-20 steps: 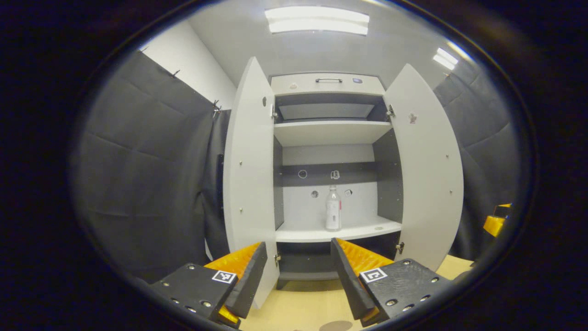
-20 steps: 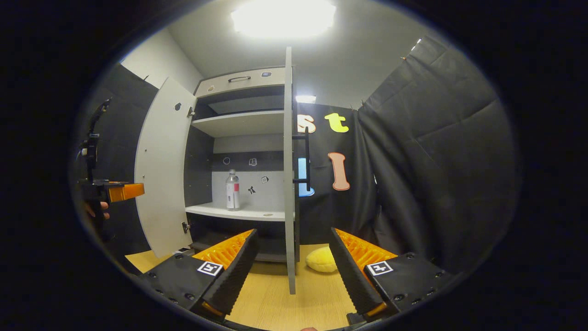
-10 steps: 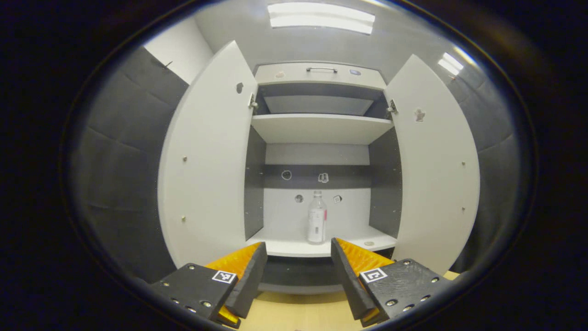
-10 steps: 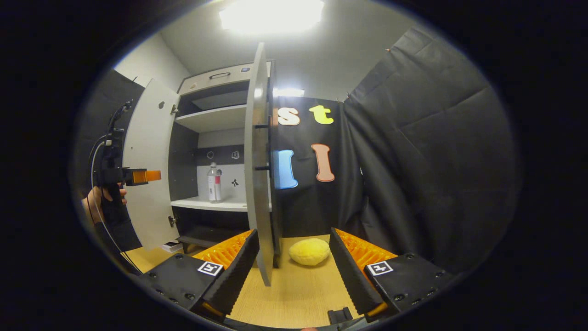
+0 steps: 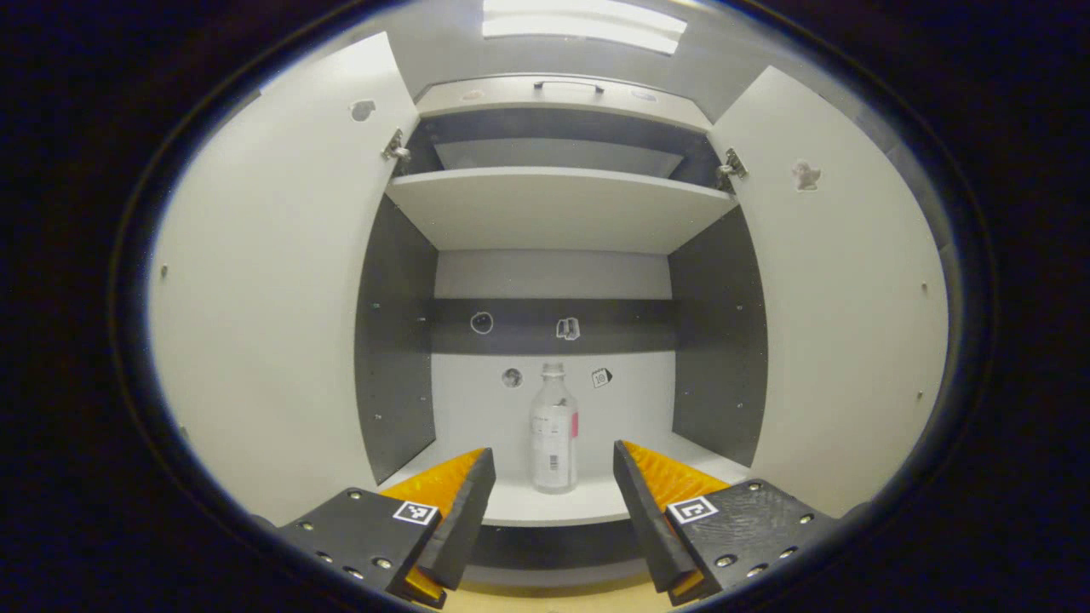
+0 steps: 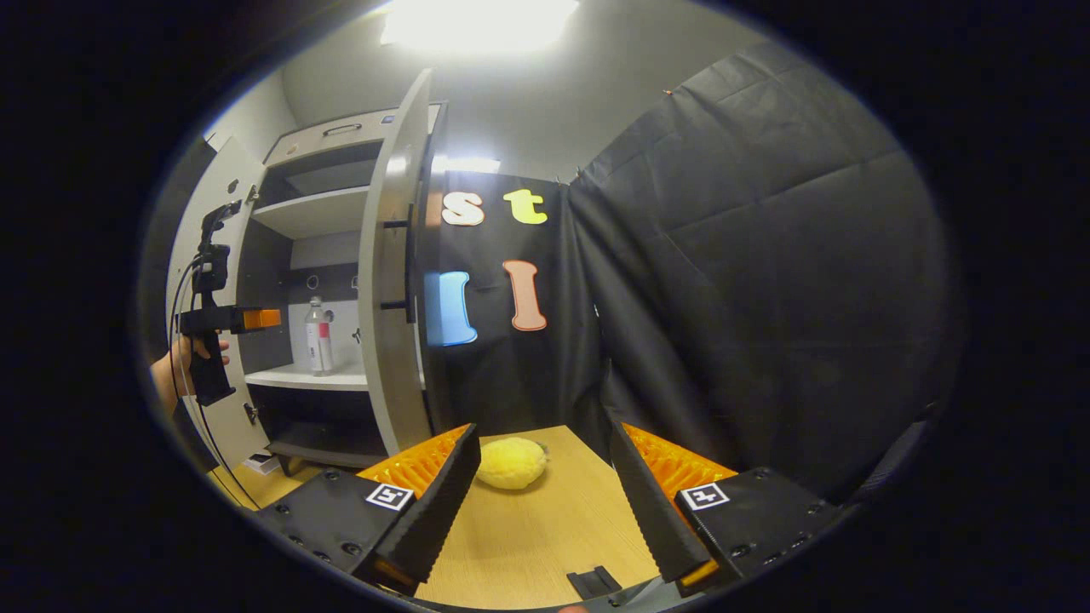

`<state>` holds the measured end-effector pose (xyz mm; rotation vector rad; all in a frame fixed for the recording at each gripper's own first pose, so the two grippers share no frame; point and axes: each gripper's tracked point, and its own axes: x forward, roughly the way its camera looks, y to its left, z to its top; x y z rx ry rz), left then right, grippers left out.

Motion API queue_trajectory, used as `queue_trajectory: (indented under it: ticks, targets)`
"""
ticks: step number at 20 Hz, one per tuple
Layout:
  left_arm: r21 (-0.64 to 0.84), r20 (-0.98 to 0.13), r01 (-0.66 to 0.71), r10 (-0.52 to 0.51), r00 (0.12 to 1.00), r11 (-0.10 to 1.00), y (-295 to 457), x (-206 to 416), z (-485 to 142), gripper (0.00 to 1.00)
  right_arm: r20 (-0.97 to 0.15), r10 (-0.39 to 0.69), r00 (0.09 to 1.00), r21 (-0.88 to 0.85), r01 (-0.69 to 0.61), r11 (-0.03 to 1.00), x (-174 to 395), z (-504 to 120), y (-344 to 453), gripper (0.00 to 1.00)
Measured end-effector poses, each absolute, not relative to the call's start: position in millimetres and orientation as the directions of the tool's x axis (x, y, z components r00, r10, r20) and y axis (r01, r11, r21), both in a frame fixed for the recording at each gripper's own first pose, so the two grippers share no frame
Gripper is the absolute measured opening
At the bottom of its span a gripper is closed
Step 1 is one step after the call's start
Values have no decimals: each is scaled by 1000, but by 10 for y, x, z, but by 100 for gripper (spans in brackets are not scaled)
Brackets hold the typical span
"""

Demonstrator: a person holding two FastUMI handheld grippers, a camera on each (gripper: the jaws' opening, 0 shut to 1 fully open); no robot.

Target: Grasp the bottle in the cabinet with the left hand and place it on the coaster, then close the right door with the right hand and the left door with the left hand.

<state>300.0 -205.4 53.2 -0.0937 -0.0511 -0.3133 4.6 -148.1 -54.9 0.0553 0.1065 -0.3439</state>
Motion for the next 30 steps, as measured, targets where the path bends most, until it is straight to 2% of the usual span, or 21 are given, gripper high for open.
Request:
queue_trajectory:
  ticks: [1,4,6,7,13,14,15,18,19,20,21,22,23,24,25,30]
  targets:
    - [-86,57,322,-318,946,943,-2123,3127,490,82,-108,-357,928,39,363,931,58,-534,-1512,96]
    - [-98,33,351,-350,936,931,-2292,3501,345,82,-114,-408,906,48,416,908,92,-559,-1562,98]
    - [-85,22,345,-344,939,935,-2343,3726,272,82,-124,-433,893,48,441,896,107,-599,-1576,95]
    - [-83,18,344,-343,939,935,-2369,3826,248,82,-128,-444,887,44,453,891,102,-621,-1582,98]
    - [-109,-25,341,-346,938,934,-2481,4338,74,82,-164,-480,862,25,490,871,116,-743,-1569,98]
    - [-115,-37,340,-346,938,933,-2515,4414,33,89,-167,-480,862,23,490,872,134,-745,-1562,98]
    - [-111,-48,333,-340,939,936,-2526,4474,0,82,-167,-478,862,19,488,873,145,-756,-1555,98]
    - [-74,-65,326,-331,941,942,-2543,4546,-58,81,-159,-467,870,14,475,880,182,-730,-1529,98]
    - [-66,-66,326,-330,942,943,-2519,4523,-64,60,-159,-463,872,10,470,882,190,-734,-1529,98]
    - [-46,-56,291,-294,954,956,-2439,4542,-46,60,-159,-458,875,7,465,886,202,-735,-1521,98]
    - [-13,-24,208,-208,978,978,-2262,4621,28,39,-158,-451,878,8,458,889,214,-740,-1521,98]
    - [-10,14,173,-173,985,985,-2161,4659,110,19,-158,-443,882,14,451,892,224,-735,-1514,98]
    - [-48,52,191,-189,981,980,-2197,4598,206,2,-161,-432,887,25,442,897,245,-742,-1494,98]
    - [-83,65,226,-221,973,971,-2248,4579,231,2,-167,-418,893,35,429,903,263,-756,-1470,98]
    - [-104,53,242,-237,970,965,-2242,4567,204,14,-172,-404,899,37,415,909,275,-780,-1447,98]
    - [-147,-42,252,-261,964,956,-2202,4516,-47,14,-188,-394,900,29,406,913,249,-832,-1478,98]
